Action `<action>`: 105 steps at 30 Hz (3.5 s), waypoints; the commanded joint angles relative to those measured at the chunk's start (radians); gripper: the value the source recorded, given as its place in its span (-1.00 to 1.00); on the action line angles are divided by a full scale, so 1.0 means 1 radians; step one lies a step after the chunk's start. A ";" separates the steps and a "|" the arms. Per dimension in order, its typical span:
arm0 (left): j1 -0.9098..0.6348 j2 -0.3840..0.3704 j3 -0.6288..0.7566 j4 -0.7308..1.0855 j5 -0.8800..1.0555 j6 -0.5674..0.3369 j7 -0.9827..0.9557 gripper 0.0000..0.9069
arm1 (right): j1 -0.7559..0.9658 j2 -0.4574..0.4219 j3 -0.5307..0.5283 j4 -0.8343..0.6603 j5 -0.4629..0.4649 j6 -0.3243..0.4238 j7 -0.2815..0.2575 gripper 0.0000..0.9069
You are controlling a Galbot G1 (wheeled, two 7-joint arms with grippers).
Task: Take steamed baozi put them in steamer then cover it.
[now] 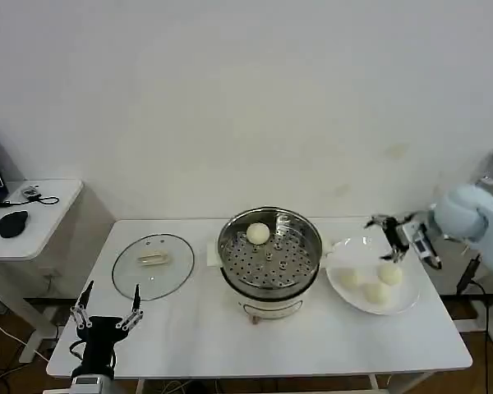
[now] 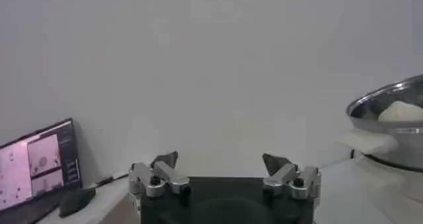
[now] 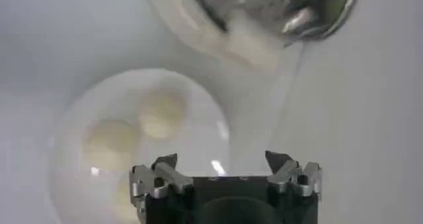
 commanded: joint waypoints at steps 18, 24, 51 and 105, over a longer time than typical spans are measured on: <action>-0.007 -0.016 -0.017 0.030 0.003 0.001 -0.002 1.00 | -0.134 0.324 0.052 -0.347 -0.044 -0.050 -0.087 0.98; -0.009 -0.015 -0.016 0.030 0.003 0.003 -0.002 1.00 | -0.137 0.341 0.062 -0.370 -0.075 -0.061 -0.087 0.89; -0.008 -0.013 -0.015 0.018 0.002 0.006 -0.004 1.00 | 0.046 0.199 0.099 -0.193 0.021 -0.076 -0.146 0.33; -0.030 0.010 -0.032 0.033 -0.017 0.021 0.002 1.00 | 0.275 0.735 -0.331 -0.105 0.619 -0.578 0.150 0.82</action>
